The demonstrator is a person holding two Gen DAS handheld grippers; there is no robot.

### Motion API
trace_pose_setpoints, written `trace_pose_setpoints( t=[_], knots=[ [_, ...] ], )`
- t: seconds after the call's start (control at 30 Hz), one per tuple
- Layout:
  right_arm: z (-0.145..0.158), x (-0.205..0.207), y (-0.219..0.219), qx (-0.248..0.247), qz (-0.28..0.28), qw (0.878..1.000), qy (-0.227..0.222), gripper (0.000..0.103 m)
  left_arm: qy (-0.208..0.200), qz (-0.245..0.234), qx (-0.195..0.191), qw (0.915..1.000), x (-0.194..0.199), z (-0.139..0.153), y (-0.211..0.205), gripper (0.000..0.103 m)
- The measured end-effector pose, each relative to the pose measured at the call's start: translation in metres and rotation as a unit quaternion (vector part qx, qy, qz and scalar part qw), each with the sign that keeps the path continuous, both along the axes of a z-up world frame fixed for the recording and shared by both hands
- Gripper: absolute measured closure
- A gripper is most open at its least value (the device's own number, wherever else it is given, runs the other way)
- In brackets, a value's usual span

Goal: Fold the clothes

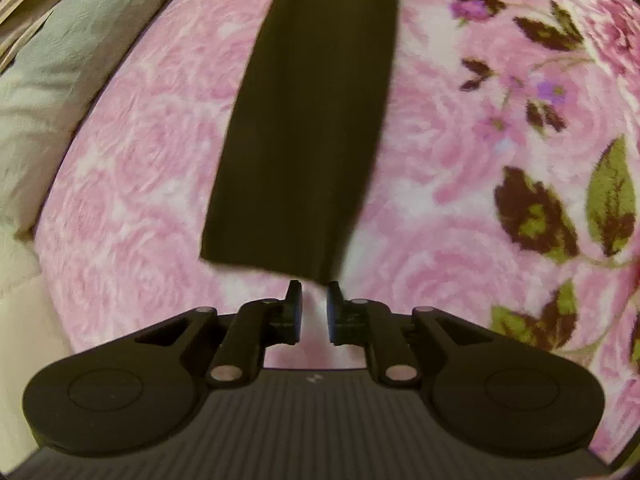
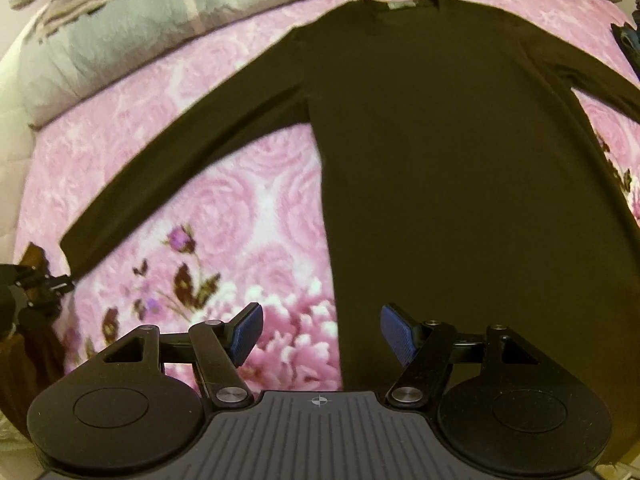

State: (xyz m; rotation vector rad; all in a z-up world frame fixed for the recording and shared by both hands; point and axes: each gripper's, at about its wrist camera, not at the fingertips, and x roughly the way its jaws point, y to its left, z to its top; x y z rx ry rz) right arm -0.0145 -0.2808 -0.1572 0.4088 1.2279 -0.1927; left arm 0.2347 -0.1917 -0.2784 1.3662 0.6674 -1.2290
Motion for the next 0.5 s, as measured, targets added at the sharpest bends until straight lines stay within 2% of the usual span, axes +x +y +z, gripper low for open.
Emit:
trace_pose_setpoints(
  t=[0.1, 0.23, 0.3, 0.33, 0.37, 0.47, 0.5],
  knots=[
    [0.013, -0.008, -0.006, -0.002, -0.018, 1.000, -0.015, 0.034, 0.031, 0.048, -0.022, 0.9981, -0.009, 0.029, 0.003, 0.088],
    [0.027, -0.025, -0.022, -0.003, -0.073, 0.997, -0.030, 0.034, 0.075, 0.111, -0.054, 0.9895, -0.024, 0.071, 0.007, 0.070],
    [0.037, -0.035, -0.032, -0.019, -0.102, 0.994, -0.040, 0.013, 0.097, 0.142, -0.071, 0.9826, -0.032, 0.092, 0.008, 0.058],
    [0.043, -0.041, -0.037, -0.036, -0.119, 0.991, -0.048, 0.001, 0.107, 0.158, -0.079, 0.9784, -0.036, 0.102, 0.009, 0.043],
    [0.050, -0.047, -0.042, -0.050, -0.132, 0.988, -0.055, 0.001, 0.118, 0.169, -0.089, 0.9745, -0.044, 0.112, 0.009, 0.028],
    [0.067, -0.064, -0.063, -0.064, -0.150, 0.984, -0.069, 0.001, 0.147, 0.190, -0.120, 0.9632, -0.081, 0.142, 0.009, 0.010],
    [0.072, -0.071, -0.070, -0.066, -0.154, 0.983, -0.073, 0.001, 0.156, 0.194, -0.125, 0.9604, -0.095, 0.151, 0.007, 0.009]
  ],
)
